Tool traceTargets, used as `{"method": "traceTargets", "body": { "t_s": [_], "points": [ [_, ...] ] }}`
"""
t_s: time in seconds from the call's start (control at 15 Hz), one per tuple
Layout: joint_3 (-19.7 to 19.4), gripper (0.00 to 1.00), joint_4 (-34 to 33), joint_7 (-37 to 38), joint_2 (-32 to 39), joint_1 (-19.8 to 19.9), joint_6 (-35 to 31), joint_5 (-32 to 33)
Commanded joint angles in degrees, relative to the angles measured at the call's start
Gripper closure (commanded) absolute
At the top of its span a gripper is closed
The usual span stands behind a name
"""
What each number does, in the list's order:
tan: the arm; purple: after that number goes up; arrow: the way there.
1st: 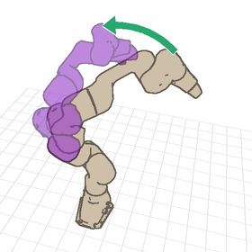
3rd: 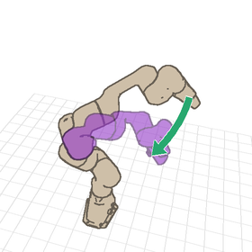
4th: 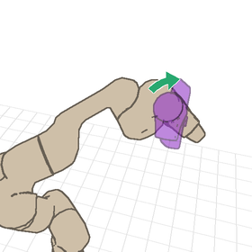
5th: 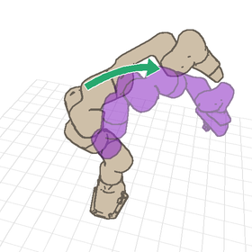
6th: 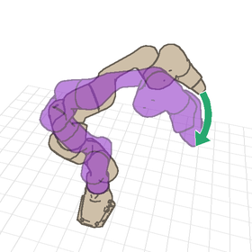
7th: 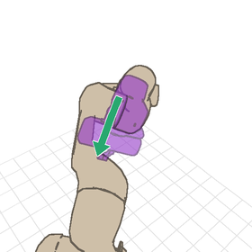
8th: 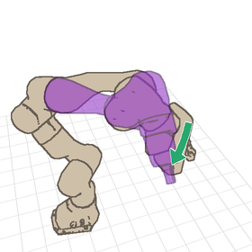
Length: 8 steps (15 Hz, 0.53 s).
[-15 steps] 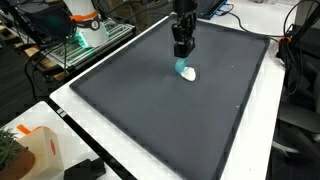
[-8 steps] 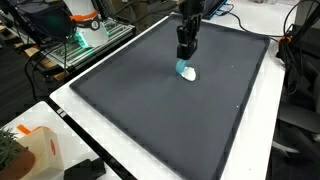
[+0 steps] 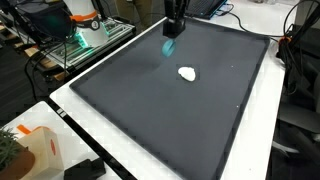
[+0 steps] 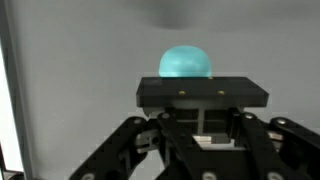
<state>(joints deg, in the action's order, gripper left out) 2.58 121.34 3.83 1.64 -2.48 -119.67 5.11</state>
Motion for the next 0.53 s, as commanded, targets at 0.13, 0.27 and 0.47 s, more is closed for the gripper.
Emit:
{"method": "traceTargets", "body": {
  "t_s": [0.13, 0.27, 0.47],
  "points": [
    [1.86, 0.78, 11.05, -11.67, -18.34, -3.82, 9.36, -18.37],
    [2.11, 0.53, 7.46, -10.01, -14.44, -3.62, 9.38, -16.22],
    [2.33, 0.53, 10.11, -12.00, -19.37, -5.19, 11.12, -18.88]
  ]
}}
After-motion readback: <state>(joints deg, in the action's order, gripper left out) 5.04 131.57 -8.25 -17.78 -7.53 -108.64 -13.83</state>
